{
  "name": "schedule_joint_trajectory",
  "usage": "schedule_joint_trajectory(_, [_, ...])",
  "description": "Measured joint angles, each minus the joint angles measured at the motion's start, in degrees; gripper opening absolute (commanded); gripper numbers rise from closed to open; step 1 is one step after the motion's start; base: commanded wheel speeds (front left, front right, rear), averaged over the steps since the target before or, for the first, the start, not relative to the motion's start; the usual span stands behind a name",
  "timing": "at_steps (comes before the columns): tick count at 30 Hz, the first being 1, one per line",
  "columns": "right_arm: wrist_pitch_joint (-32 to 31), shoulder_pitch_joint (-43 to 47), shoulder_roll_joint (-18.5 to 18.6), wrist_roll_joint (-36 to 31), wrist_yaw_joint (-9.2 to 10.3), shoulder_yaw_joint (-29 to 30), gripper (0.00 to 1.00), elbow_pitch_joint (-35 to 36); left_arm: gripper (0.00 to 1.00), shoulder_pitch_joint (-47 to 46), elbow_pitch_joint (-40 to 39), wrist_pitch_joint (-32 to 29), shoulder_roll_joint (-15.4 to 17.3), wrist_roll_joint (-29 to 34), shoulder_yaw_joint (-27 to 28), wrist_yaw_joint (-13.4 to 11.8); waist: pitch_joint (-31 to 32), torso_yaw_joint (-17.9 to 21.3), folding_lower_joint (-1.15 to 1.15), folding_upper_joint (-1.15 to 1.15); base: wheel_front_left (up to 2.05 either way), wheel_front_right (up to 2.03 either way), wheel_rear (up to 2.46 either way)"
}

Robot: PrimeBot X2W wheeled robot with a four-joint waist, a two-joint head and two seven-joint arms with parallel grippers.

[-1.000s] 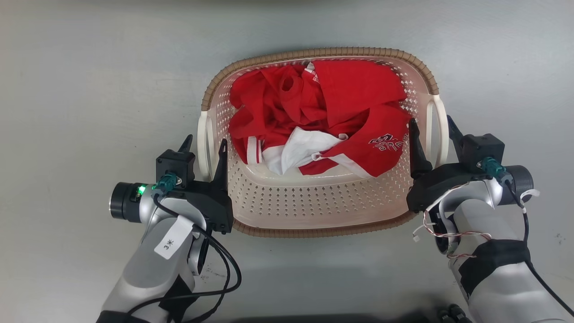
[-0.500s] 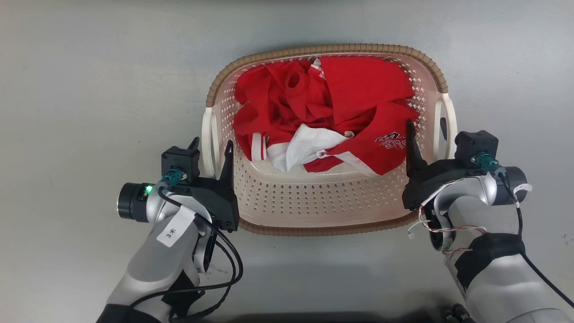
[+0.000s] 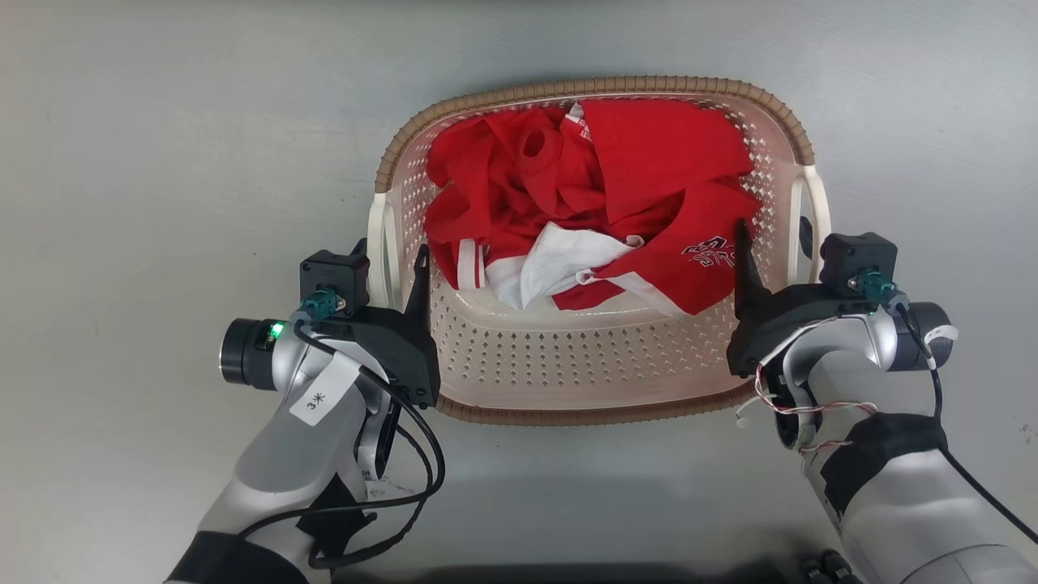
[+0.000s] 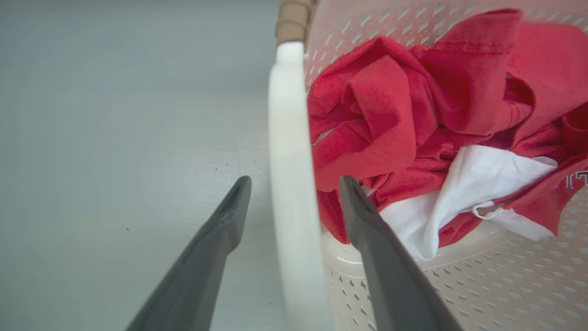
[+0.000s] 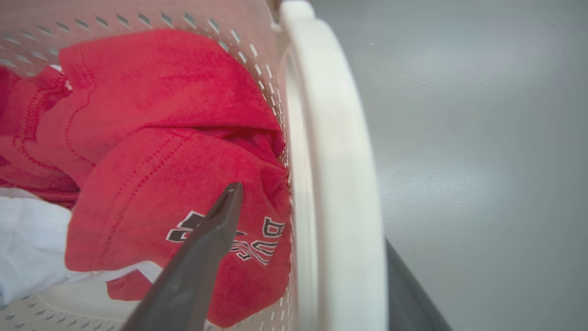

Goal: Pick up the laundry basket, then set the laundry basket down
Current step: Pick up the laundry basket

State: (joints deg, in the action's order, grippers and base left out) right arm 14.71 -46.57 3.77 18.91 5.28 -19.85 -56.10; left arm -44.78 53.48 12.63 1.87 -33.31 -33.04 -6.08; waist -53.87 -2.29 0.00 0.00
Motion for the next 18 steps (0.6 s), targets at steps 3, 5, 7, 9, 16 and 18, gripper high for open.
schedule_joint_trajectory(3, [0.00, -1.11, 0.05, 0.41, 0.26, -0.74, 1.00, -0.55, 1.00, -0.74, 0.54, 0.00, -0.01, -1.48, -1.20, -0.05, 0.02, -0.02, 0.00, 0.00, 0.00, 0.00, 0.00])
schedule_joint_trajectory(5, [0.00, -1.51, 0.09, 0.87, 0.27, -1.07, 1.00, -0.65, 1.00, -0.79, 1.08, 0.00, -0.01, -1.69, -1.66, -0.25, 0.04, -0.01, 0.00, 0.00, 0.00, 0.00, 0.00])
schedule_joint_trajectory(7, [0.00, -1.80, 0.09, 1.35, 0.29, -1.40, 1.00, -1.12, 1.00, -0.80, 1.49, 0.00, 0.00, -1.97, -2.36, -0.51, 0.07, -0.01, 0.00, 0.00, 0.00, 0.00, 0.00])
schedule_joint_trajectory(9, [0.00, -2.04, 0.09, 1.85, 0.34, -1.67, 1.00, -1.37, 1.00, -0.86, 1.66, 0.00, -0.01, -2.37, -2.75, -0.51, 0.11, 0.01, 0.00, 0.00, 0.00, 0.00, 0.00])
schedule_joint_trajectory(16, [0.00, -2.25, 0.11, 2.48, 0.58, -2.63, 0.00, -1.88, 0.27, -2.07, 2.67, 0.07, -0.01, -2.94, -4.21, -0.55, 0.26, 0.13, 0.00, 0.00, 0.00, 0.00, 0.00])
schedule_joint_trajectory(18, [0.00, -2.25, 0.20, 2.86, 0.35, -2.90, 0.00, -2.01, 0.00, -2.12, 3.07, 0.08, -0.01, -2.94, -4.65, -0.56, 0.33, 0.17, 0.00, 0.00, 0.00, 0.00, 0.00])
